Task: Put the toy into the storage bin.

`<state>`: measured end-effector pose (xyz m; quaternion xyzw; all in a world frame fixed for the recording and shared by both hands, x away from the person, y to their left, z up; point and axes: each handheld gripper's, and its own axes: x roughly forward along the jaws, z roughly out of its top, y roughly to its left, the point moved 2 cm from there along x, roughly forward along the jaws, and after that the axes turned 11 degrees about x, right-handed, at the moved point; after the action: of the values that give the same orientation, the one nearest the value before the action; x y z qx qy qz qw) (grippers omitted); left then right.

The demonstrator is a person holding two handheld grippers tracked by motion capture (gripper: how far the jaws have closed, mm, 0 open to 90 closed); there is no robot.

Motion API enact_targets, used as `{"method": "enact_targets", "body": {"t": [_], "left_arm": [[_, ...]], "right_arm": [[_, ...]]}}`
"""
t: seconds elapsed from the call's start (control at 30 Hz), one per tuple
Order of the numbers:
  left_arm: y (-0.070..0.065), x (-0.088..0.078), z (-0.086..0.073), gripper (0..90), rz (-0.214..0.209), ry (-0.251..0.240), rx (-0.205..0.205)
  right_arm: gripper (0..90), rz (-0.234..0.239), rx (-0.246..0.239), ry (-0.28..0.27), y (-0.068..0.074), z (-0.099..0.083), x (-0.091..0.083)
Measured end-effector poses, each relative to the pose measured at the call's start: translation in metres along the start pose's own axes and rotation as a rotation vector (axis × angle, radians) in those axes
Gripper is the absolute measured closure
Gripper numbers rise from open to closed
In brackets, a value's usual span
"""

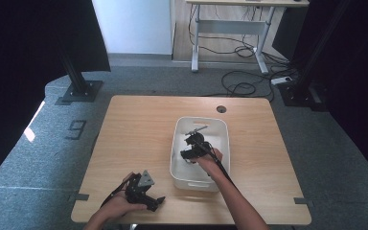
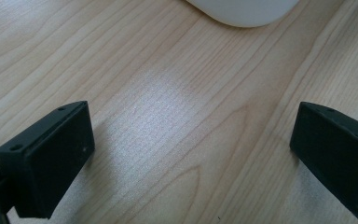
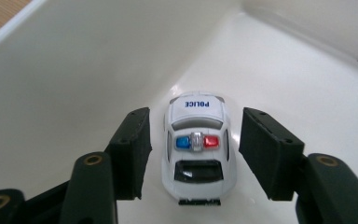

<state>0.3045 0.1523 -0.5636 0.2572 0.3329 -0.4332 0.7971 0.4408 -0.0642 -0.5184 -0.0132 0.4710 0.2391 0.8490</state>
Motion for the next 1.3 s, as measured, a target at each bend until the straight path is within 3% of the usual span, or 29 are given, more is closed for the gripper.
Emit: {"method": "enact_targets", "body": {"t": [0.33, 0.5, 0.97, 1.3], "left_arm": [[0.0, 0.0, 0.0, 0.0, 0.0, -0.001, -0.003], [0.0, 0.0, 0.0, 0.0, -0.001, -0.001, -0.002], [0.0, 0.0, 0.0, 0.0, -0.001, -0.001, -0.002], [0.0, 0.0, 0.0, 0.0, 0.0, 0.0, 0.0]], "right_arm": [[39.5, 0.027, 0.031, -0.015, -0.008, -0.009, -0.014], [38.5, 0.046, 0.046, 0.027, -0.011, -0.013, -0.012], [40.2, 0.055, 0.037, 0.068, -0.002, -0.012, 0.0], [42.7, 0.102, 0.016, 0.084, 0.007, -0.014, -0.004]]}}
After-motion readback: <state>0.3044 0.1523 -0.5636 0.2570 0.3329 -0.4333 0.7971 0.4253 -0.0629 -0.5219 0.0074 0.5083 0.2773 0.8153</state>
